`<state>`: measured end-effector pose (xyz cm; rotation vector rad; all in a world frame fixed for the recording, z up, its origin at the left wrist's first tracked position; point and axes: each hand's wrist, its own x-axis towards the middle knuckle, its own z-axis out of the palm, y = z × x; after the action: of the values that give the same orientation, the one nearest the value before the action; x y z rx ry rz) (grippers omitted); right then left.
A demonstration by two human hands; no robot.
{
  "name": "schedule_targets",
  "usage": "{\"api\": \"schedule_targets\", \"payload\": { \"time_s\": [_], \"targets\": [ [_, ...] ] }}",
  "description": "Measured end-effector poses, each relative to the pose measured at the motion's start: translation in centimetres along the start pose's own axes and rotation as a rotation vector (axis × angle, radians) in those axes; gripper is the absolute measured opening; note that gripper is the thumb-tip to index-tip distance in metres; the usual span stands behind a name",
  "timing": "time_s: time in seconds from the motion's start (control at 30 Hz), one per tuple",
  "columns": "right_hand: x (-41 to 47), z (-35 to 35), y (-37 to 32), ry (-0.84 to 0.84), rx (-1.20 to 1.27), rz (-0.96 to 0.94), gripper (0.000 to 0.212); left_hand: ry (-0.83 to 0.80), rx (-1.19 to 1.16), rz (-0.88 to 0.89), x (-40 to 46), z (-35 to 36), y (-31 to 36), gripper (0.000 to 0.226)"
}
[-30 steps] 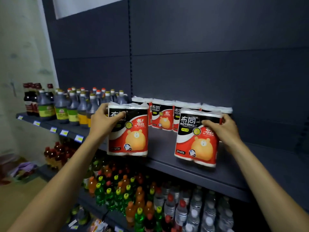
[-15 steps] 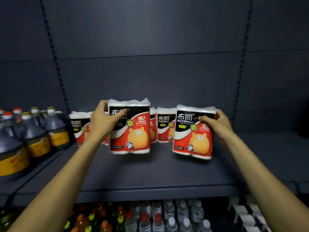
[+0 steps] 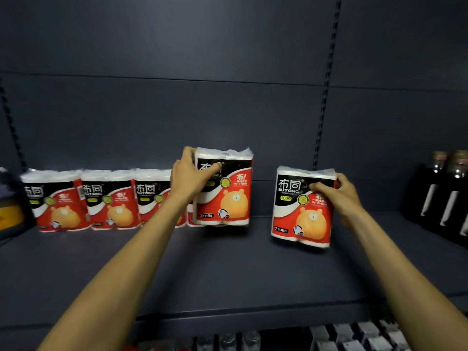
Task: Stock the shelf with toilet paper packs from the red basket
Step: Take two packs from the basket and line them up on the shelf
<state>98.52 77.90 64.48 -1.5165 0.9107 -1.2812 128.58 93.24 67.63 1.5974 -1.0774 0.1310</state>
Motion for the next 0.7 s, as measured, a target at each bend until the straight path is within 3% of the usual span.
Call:
{"api": "schedule_targets", "payload": {
  "time_s": [0.33, 0.7],
  "targets": [
    [6.2, -4.8, 3.1, -0.026, 0.017, 0.043, 0.049, -0.081, 0.071, -0.026, 2.1, 9.7, 2.1, 0.05],
    [9.6, -5.8, 5.0, 0.005, 0.071, 0.06, 0.047, -0.161, 0.417, -0.013, 3.6, 14.6, 1.9, 0.049]
  ]
}}
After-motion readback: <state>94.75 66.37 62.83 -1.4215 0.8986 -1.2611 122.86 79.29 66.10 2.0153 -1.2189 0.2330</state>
